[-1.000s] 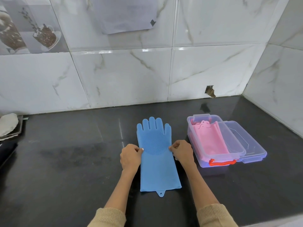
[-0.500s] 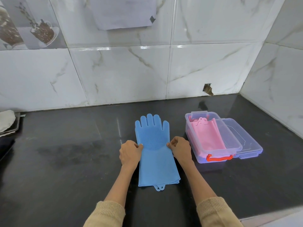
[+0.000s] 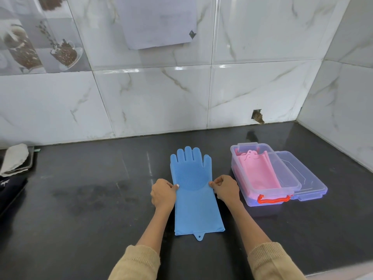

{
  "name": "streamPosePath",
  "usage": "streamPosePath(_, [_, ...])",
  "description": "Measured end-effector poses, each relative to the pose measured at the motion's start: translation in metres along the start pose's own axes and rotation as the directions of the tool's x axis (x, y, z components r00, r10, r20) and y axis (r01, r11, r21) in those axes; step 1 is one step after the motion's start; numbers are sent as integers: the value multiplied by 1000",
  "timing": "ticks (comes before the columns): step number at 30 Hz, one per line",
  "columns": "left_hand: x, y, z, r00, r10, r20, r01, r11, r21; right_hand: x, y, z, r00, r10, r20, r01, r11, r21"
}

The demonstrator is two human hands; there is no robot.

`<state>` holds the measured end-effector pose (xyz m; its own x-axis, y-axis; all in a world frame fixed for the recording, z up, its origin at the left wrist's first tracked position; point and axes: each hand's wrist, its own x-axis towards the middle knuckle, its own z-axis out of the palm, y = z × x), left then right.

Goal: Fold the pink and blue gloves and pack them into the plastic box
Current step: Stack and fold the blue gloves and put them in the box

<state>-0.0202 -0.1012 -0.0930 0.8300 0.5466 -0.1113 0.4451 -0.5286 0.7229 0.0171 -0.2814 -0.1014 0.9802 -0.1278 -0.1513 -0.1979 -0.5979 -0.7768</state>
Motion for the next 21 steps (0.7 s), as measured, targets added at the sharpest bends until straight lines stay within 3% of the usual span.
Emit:
streamPosePath(4, [-1, 5, 3, 994, -70, 80, 57, 986, 157, 2, -4, -3, 996, 31, 80, -24, 996, -84])
streamPosePath(8, [0, 7, -3, 990, -36, 136, 5, 975, 224, 0, -15, -9, 975, 55, 217, -12, 980, -197])
streamPosePath(11, [-7, -6, -13, 958, -1, 285, -4, 1000, 17, -10, -15, -15, 950, 52, 307, 11, 980, -200])
streamPosePath(13, [-20, -23, -21, 937, -8, 348, 79, 978, -191, -23, -5, -16, 941, 35, 335, 20, 987, -159])
streamPosePath(21, [-48, -48, -31, 967, -144, 208, 232, 831, -505, -50, 10, 0, 977, -173, 121, 191, 968, -161])
